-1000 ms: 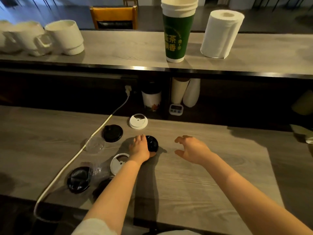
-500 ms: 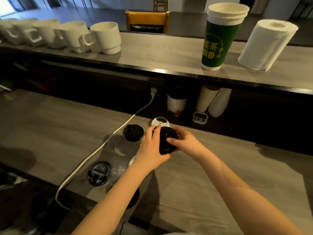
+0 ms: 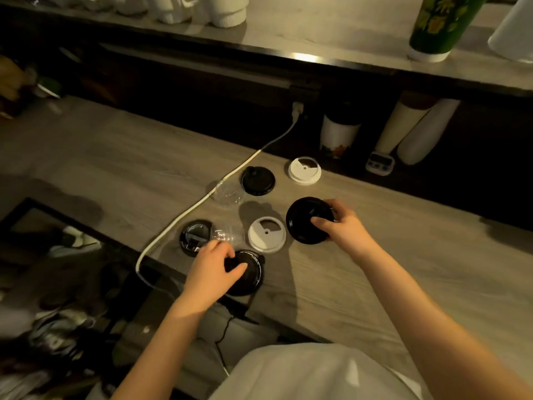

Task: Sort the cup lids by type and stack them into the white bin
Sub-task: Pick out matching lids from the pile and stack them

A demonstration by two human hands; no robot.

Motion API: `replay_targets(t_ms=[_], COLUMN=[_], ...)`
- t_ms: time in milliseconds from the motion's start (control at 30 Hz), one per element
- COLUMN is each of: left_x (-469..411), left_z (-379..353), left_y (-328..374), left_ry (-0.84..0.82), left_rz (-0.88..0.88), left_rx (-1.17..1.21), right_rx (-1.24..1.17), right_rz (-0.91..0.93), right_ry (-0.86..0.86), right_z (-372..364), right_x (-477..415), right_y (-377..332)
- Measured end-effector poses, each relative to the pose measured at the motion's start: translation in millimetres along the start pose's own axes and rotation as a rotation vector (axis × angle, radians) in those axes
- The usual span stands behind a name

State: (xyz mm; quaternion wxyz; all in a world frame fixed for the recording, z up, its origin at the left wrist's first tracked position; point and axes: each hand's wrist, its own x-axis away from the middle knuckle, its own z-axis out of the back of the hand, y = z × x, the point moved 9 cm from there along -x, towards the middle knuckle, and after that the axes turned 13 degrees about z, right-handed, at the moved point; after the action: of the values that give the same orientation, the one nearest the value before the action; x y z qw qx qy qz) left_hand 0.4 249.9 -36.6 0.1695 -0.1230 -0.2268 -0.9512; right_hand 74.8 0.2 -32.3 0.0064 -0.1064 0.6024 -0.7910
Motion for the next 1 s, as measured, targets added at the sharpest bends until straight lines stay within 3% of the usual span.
replay_targets(t_ms=[233,367,500,633,1000], left_x=[13.0,5.0,-5.2,-11.5,-1.8], left_z=[-43.7,-66.6,-74.2,-68.7,-8.0], left_y=[-9.5,-9.8,-0.2,10.6,56.1], left_ry=[-0.082,-0.193,-0.188,-0.203,0.019], left_rz=[-0.015,-0.003,-0.035,-0.044,-0.106], left_rx=[-0.186,-0.169,-0.226,-0.138,0.057], right_rx=[0.010,0.005,-0.009,-0.025,-0.067], right_rz=[0.005,0.010,-0.002,0.002,0.048], right_ry=[-0.084,-0.089,-0.068,-0.040,0.064], right_z=[-29.3,-29.4,-24.1,-16.0,21.0], right_x=[9.6,11.6,14.8,15.0,18.7], right_y=[-0.8,-3.8,-1.3,-0.9,-13.9])
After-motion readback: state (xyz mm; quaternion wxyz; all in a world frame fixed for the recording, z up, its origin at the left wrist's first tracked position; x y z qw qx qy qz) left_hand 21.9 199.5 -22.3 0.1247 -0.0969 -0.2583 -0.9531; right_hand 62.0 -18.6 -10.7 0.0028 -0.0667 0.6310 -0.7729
